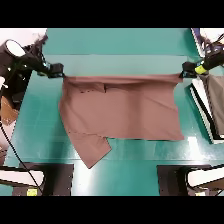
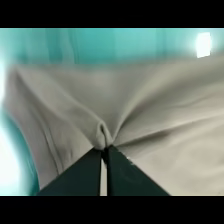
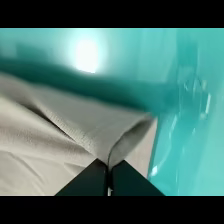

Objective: Fold the shirts.

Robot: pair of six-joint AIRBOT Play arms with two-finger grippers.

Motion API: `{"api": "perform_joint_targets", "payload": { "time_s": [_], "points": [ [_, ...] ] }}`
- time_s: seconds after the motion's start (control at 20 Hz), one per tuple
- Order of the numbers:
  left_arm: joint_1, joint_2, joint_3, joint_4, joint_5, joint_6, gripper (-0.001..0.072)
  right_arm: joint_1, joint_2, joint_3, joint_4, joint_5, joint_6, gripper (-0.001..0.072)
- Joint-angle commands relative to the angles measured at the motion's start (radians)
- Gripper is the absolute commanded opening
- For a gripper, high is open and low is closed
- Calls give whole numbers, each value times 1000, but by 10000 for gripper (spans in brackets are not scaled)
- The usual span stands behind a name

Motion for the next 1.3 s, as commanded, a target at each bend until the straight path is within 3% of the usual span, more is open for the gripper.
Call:
{"api": "perform_joint_targets", "payload": {
  "time_s": [0.0,0.2,0.25,0.3,0.35,0.5,0.85,1.05,1.25],
  "points": [
    [1,4,-161,0,-27,2,23,26,63,-191,-24,-63,-4,21],
    [1,4,-264,-1,-14,-1,28,23,93,-309,42,-93,-3,39],
    [2,13,-264,-6,-14,-1,140,16,93,-308,77,-84,-3,238],
    [4,33,-262,-8,-21,-2,389,6,100,-304,118,-69,-3,412],
    [4,70,-263,6,-36,-3,458,-6,121,-312,156,-61,-6,412],
    [4,220,-312,79,-92,-8,458,-50,257,-408,169,-50,-19,412],
    [1,609,-853,17,-154,-85,458,-127,583,-695,199,-49,-19,412],
    [1,673,-1055,-124,-108,-77,458,-127,661,-759,212,-74,-19,412],
    [1,673,-1131,-172,17,-76,458,-127,670,-760,214,-71,-19,412]
  ]
}}
